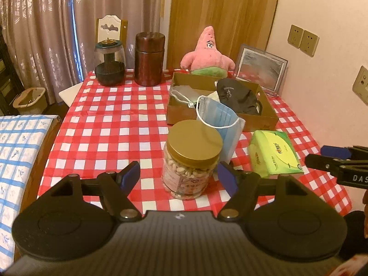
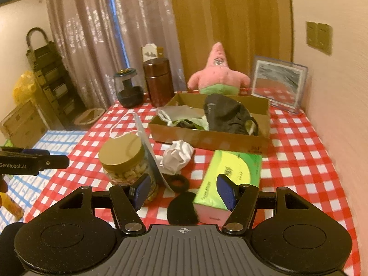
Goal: Organize soft objects
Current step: 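Move both grippers back from the box toward the remaining pile, then grasp the blue surgical mask with the right gripper and lift it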
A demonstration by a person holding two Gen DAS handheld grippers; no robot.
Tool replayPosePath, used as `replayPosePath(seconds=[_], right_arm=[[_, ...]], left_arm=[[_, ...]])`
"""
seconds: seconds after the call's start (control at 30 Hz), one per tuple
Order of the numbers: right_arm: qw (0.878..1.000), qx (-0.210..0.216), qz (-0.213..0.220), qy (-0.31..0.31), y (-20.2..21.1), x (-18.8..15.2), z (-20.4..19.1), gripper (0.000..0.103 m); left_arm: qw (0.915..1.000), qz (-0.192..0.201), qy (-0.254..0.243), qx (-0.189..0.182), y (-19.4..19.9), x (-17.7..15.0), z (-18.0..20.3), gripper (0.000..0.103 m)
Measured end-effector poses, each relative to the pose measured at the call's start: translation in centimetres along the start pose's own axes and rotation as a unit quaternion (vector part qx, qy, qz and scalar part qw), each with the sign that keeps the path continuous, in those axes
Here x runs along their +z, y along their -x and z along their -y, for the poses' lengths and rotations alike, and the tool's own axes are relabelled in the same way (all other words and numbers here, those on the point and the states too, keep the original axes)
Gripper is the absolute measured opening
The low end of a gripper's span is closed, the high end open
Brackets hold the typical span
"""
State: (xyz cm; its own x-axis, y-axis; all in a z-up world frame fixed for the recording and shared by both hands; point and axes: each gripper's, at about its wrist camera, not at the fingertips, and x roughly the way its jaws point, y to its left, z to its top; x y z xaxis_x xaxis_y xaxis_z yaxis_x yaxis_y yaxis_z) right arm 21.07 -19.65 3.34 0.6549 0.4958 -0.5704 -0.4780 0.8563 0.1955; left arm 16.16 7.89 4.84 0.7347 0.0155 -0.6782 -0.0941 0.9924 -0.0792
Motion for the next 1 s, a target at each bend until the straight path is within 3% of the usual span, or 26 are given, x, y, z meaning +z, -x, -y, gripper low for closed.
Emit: replayPosePath(seconds=[0.37, 0.57, 1.0], right_arm=[[0.997, 0.036, -0.012, 0.065, -5.8, 0.9, -1.7, 0.062], [0.994, 0.052, -0.021, 0.099, -9.1, 1.1, -2.2, 0.043], [0.989, 0.069, -0.033, 0.124, -14.6, 1.8, -2.7, 0.024]], left_arm=[[1.0, -0.007, 0.003, -0.005, -2.5, 0.6, -0.8, 0.071], [0.9999, -0.008, 0.008, -0.006, -3.8, 1.0, -1.3, 0.071], [0.9995, -0.015, 0.022, -0.014, -6.4, 1.3, -2.0, 0.071]])
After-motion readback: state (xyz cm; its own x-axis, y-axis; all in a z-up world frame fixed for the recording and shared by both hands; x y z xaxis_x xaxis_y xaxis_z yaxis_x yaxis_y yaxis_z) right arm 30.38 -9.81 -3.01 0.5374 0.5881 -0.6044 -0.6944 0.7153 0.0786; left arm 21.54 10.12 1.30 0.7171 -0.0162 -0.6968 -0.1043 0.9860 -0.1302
